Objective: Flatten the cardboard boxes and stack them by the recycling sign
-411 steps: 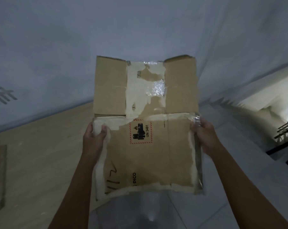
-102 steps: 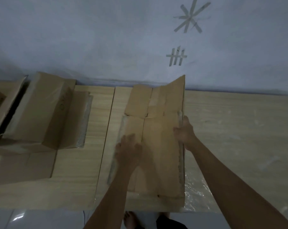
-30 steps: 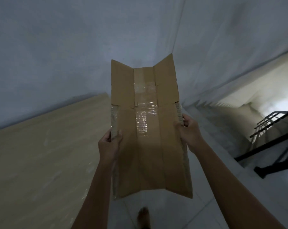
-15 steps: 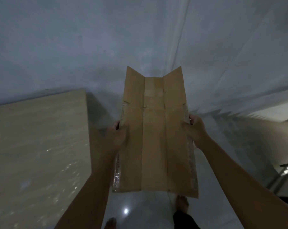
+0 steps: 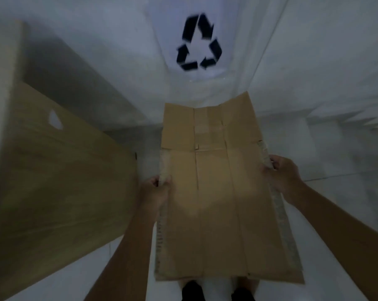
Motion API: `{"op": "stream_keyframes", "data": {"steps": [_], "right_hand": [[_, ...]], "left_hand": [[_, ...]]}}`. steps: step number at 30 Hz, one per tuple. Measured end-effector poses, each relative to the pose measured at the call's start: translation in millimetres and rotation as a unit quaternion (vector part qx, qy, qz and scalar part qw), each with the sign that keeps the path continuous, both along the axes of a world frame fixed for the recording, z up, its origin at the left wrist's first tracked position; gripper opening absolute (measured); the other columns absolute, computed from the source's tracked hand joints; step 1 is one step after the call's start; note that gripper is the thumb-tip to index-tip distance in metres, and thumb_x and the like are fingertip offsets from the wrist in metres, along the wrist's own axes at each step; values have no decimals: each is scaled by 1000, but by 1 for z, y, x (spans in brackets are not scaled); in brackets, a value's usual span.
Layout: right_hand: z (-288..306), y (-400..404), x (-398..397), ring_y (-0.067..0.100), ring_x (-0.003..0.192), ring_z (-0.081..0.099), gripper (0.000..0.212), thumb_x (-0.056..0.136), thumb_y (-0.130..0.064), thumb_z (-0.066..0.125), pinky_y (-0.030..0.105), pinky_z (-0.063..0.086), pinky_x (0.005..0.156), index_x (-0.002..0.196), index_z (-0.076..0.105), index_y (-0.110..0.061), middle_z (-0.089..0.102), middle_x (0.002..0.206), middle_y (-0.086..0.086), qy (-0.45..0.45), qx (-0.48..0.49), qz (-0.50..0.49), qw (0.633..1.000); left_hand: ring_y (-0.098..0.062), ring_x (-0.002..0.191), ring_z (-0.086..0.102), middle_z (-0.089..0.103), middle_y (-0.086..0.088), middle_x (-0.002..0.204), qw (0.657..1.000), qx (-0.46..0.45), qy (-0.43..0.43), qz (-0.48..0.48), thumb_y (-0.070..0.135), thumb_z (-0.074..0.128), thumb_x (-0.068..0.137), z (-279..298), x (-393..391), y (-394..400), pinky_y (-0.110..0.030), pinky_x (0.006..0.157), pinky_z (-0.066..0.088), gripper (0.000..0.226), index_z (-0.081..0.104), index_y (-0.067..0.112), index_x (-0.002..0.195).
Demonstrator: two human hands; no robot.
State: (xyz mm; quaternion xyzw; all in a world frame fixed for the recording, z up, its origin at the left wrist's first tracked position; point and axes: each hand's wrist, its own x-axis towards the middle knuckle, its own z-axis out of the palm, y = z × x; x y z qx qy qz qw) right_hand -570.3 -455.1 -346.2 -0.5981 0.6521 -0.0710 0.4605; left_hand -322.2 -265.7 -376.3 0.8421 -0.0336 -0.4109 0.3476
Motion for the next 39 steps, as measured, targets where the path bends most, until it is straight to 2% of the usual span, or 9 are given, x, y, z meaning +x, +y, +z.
{"op": "stream_keyframes", "data": {"steps": [3,7,14,17,21,26,30,36,39], "right_hand": [[-104,0,9,30,85,71,21,86,-17,70,44,60,79,107,75,-15,75,92,12,18,7,-15,1000],[-218,-5,22,26,87,73,26,83,-25,74,46,61,83,107,76,-18,76,93,4,12,5,-60,998],[-342,-18,46,17,84,69,24,87,-20,69,32,60,79,110,75,-17,71,90,-1,12,-77,-80,994],[-373,-32,54,23,86,72,22,85,-14,63,40,61,78,102,77,-14,75,90,7,48,-125,-91,987],[-398,-40,50,33,114,61,34,92,-23,58,39,49,95,123,63,-8,67,119,14,156,-92,8,983],[-377,-26,38,38,135,43,69,96,-35,55,48,38,111,150,27,-4,40,149,21,223,2,72,972],[-309,8,15,35,137,38,55,97,-35,43,51,28,116,145,36,-9,44,144,16,299,-92,266,912],[-138,76,10,30,150,19,56,100,-38,37,50,16,122,152,29,-17,30,159,8,312,-136,388,856],[-30,115,7,30,151,17,54,101,-37,35,49,13,123,151,31,-16,28,160,9,308,-128,423,843]], "left_hand": [[-22,72,64,75,-15,93,998,7,30,49,27,73,91,-106,8,6,-30,65,49,12,74,15,90],[-25,73,65,72,-10,77,998,22,13,64,60,70,60,-231,21,7,-39,67,51,47,77,19,83],[-30,86,72,73,-4,85,996,13,-59,65,38,68,90,-338,22,-23,-47,80,60,18,70,26,76],[-31,89,72,72,-6,85,995,8,-87,40,36,68,90,-369,21,-42,-46,80,59,20,74,17,89],[-29,101,68,72,-11,108,990,59,-124,-8,31,62,96,-390,11,-55,-36,87,55,31,70,10,117],[-40,126,54,53,-20,139,948,151,-208,-186,27,54,98,-355,-2,-44,-43,100,45,56,39,9,149],[-36,139,40,35,-7,160,904,192,-222,-312,35,58,96,-289,-21,-16,-49,103,44,71,26,24,158],[-26,141,37,35,0,160,847,258,-269,-380,42,47,99,-115,-71,17,-45,104,41,60,30,30,155],[-24,141,36,38,2,156,857,250,-254,-372,38,46,98,-8,-98,45,-44,106,39,58,33,29,153]]}}
